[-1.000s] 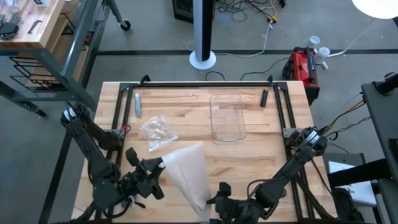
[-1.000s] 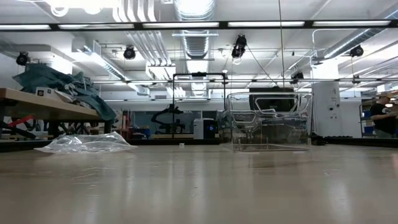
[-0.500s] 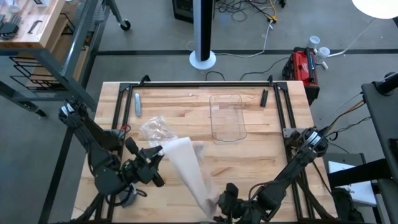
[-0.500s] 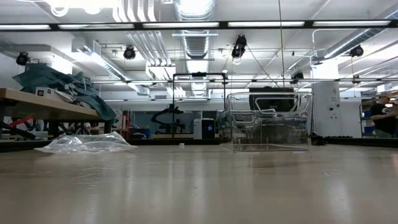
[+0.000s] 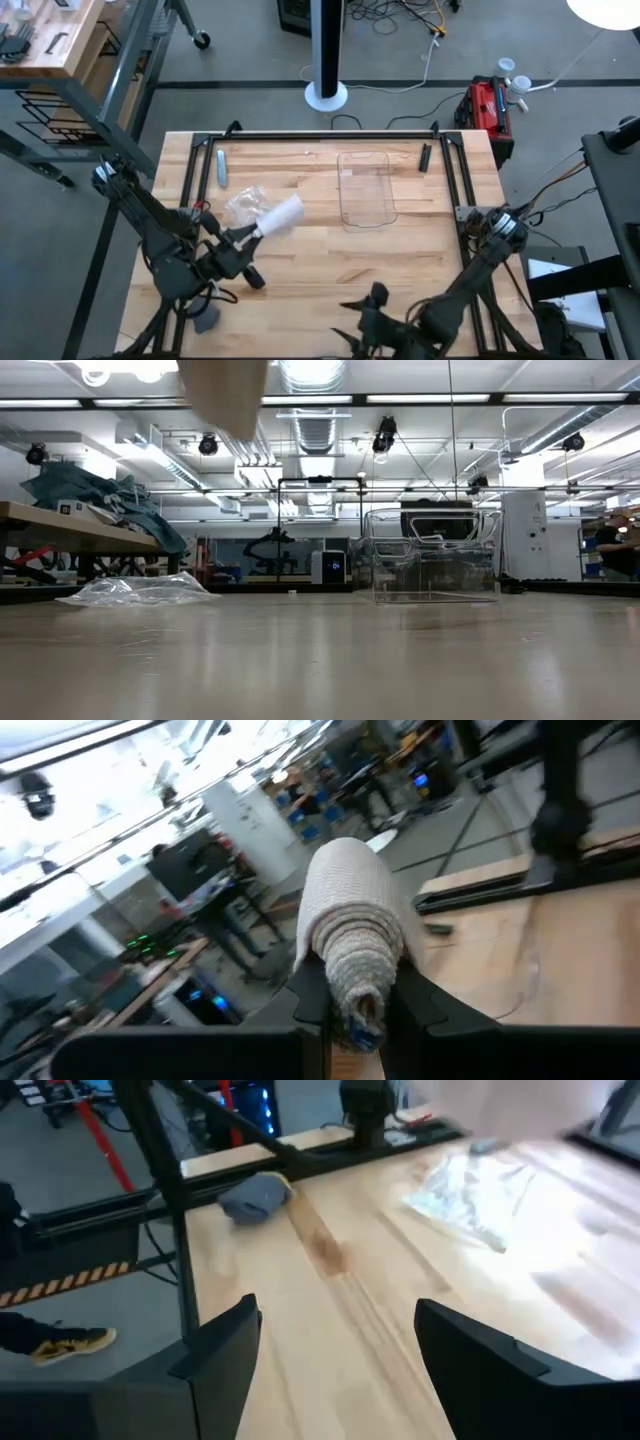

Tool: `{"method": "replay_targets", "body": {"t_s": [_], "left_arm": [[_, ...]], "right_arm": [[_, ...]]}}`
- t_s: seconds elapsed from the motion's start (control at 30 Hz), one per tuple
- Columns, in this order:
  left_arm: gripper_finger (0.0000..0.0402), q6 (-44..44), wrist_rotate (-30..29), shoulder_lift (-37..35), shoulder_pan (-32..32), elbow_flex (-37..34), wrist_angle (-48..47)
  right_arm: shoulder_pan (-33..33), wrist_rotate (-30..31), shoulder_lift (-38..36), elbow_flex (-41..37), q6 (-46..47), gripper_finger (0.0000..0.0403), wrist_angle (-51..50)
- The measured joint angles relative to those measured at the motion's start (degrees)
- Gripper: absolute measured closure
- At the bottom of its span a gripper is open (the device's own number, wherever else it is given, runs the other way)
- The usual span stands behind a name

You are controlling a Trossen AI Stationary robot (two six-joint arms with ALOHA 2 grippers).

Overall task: Roll bandage
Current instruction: Roll the brown bandage

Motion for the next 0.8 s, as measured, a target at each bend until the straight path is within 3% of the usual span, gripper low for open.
{"method": "replay_targets", "body": {"t_s": [0.13,0.23,0.3,0.4,0.53,0.67,0.8], "left_arm": [[0.0367,0.8,7.7,-0.4,-1.2,0.0,0.3],[0.0367,0.6,10.5,-0.3,-2.0,-0.1,0.4],[0.0367,-0.1,15.5,-0.4,-2.8,-0.1,0.8],[0.0367,0.2,23.0,-0.2,-4.3,-0.1,4.3],[0.0367,0.5,24.4,0.1,-6.4,-0.1,8.7],[0.0367,-0.7,27.8,0.8,-8.0,-0.1,9.4],[0.0367,-2.7,29.1,2.1,-8.9,-0.5,9.3]], "right_arm": [[0.6,1.7,-0.3,4.8,-2.1,0.015,-7.0],[0.2,3.7,-0.3,6.5,-5.9,0.015,-7.3],[-0.1,3.8,-0.3,6.8,-7.0,0.0147,-7.3],[-0.5,3.6,-0.4,5.5,-7.0,0.0139,-7.0],[-1.4,3.3,-0.4,1.0,-5.2,0.013,-4.1],[-2.8,0.6,-0.4,-4.5,-9.3,0.0128,6.8],[-5.0,-6.6,-0.3,-9.4,-24.1,0.0135,28.8]]}}
